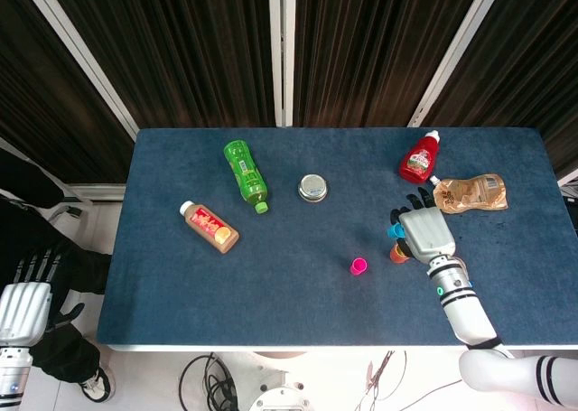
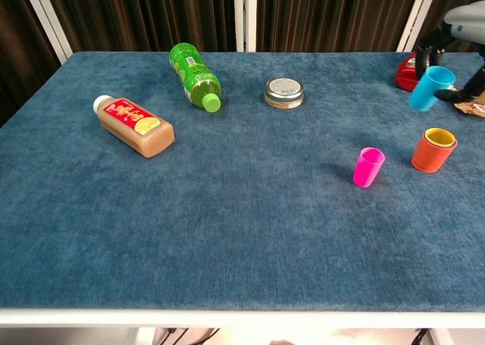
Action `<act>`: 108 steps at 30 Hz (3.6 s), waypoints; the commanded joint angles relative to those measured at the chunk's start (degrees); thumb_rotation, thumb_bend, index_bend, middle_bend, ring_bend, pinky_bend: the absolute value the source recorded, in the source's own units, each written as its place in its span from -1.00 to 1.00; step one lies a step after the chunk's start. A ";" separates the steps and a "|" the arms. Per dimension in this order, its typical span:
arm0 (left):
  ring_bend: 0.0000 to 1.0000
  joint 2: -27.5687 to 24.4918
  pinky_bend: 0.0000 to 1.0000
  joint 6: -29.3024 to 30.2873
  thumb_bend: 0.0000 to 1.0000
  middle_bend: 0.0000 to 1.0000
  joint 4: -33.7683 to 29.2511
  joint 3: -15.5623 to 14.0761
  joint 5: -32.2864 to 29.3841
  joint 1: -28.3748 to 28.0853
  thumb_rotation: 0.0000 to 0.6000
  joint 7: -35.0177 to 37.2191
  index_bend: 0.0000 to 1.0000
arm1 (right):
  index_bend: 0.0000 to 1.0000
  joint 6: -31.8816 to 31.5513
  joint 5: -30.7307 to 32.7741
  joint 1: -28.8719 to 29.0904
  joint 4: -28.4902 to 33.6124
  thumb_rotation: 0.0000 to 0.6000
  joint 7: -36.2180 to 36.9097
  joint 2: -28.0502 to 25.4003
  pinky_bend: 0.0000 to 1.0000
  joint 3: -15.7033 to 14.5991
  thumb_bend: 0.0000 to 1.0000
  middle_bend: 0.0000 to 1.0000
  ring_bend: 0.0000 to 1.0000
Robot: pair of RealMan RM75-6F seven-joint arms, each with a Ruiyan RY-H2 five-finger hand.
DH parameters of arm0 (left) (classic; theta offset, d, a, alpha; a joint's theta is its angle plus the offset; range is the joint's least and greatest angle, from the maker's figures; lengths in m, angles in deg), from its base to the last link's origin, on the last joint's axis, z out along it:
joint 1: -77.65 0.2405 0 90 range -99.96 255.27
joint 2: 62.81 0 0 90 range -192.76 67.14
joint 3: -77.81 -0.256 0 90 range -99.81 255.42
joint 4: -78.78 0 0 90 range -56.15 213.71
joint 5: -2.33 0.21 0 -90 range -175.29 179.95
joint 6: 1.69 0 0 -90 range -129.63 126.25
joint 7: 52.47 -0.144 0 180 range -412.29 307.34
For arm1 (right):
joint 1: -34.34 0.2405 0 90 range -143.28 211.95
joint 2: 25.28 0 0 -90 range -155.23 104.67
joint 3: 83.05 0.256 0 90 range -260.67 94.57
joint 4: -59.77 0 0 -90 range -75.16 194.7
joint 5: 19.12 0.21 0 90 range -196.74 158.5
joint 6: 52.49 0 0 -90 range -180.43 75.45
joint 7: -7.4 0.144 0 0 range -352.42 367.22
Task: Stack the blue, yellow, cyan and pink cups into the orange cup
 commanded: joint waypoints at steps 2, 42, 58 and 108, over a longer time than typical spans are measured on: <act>-1.00 0.10 -1.00 -0.12 -0.68 -0.99 -0.35 -0.05 0.19 -0.16 1.00 -0.59 -0.88 | 0.08 1.23 -0.22 -1.52 1.03 1.00 2.00 -1.88 -1.00 -1.42 -0.34 -0.01 -0.73; -1.00 0.35 -1.00 -0.11 -0.68 -0.99 0.43 -0.09 -0.52 0.10 1.00 0.18 -0.88 | -0.91 3.73 -6.80 -3.77 2.53 1.00 5.71 -2.84 -1.00 -2.48 -0.49 -0.74 -1.00; -1.00 0.06 -1.00 0.47 -0.68 -0.99 0.10 -0.22 -0.36 0.46 1.00 0.19 -0.88 | -0.75 4.41 -6.35 -1.90 -0.14 1.00 -0.75 9.10 -1.00 -3.37 -0.45 -0.60 -1.00; -1.00 0.09 -1.00 1.35 -0.68 -1.00 1.84 -0.27 -0.36 1.41 1.00 2.67 -0.88 | -0.01 -3.37 -6.67 -3.26 -4.36 1.00 -5.57 17.73 -1.00 -1.59 -0.29 -0.09 -0.74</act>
